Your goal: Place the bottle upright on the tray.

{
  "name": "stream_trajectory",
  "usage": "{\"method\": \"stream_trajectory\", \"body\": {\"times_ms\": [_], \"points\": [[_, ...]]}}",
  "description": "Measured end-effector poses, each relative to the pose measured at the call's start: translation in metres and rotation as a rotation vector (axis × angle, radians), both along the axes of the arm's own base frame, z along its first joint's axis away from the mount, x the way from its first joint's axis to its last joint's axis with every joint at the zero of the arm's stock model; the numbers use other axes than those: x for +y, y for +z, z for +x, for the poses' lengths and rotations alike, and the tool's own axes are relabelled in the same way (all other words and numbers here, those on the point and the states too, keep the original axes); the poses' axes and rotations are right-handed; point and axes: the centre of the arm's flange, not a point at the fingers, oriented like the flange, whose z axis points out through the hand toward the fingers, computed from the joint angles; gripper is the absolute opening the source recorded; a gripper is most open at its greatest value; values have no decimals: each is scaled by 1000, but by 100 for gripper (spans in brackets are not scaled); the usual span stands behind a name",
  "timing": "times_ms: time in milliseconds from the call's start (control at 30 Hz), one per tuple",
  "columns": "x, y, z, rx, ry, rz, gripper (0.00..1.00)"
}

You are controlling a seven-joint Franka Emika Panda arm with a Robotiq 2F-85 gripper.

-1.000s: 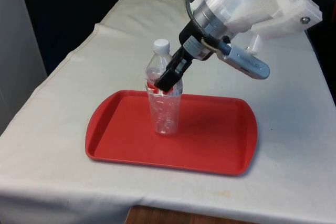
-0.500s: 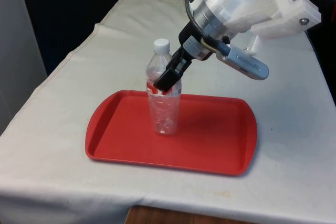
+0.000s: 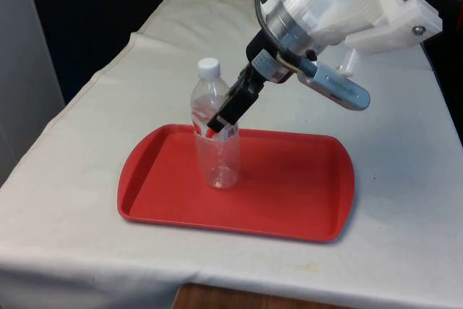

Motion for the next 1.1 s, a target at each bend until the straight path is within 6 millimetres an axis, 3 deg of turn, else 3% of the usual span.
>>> {"method": "stream_trajectory", "body": {"times_ms": [367, 1100], "points": [[2, -1, 0, 2, 0, 1, 100], [40, 13, 0, -1, -9, -1, 100]]}}
